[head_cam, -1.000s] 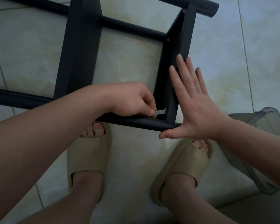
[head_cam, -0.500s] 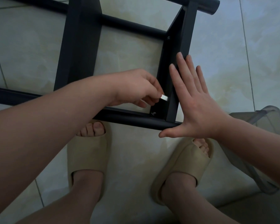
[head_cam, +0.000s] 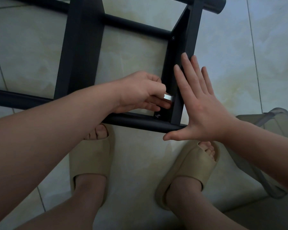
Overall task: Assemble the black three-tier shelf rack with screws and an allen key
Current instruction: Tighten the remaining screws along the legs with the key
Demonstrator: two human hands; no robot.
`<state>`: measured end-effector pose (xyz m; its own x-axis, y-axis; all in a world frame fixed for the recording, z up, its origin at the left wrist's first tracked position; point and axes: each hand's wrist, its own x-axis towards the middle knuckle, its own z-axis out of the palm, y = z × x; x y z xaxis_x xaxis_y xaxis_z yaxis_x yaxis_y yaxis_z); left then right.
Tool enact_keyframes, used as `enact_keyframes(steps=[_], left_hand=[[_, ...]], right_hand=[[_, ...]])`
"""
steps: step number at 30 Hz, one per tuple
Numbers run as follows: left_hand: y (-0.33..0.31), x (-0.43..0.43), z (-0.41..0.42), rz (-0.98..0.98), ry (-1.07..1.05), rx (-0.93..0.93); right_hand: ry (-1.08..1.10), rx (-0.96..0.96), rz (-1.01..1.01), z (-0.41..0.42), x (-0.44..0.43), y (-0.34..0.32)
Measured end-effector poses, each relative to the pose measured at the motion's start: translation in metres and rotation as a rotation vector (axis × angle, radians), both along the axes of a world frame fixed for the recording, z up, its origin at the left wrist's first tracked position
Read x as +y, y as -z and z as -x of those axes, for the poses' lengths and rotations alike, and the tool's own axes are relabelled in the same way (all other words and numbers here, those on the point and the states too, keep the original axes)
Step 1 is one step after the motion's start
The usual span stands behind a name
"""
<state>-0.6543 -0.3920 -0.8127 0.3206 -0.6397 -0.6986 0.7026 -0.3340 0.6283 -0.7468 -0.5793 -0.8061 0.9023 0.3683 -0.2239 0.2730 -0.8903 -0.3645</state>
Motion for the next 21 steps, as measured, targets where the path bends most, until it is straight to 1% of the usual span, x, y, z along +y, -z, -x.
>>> enact_keyframes(steps=[9, 15, 21], left_hand=[[0.0031, -0.0012, -0.0024, -0.083, -0.038, -0.053], [0.005, -0.0052, -0.0048, -0.165, 0.056, -0.141], [0.0021, -0.0067, -0.0031, -0.125, 0.099, -0.141]], right_hand=[[0.004, -0.005, -0.006, 0.0005, 0.0003, 0.0004], [-0.002, -0.005, 0.0, 0.0, 0.0005, -0.0002], [0.003, -0.004, -0.007, -0.0005, 0.0006, -0.0001]])
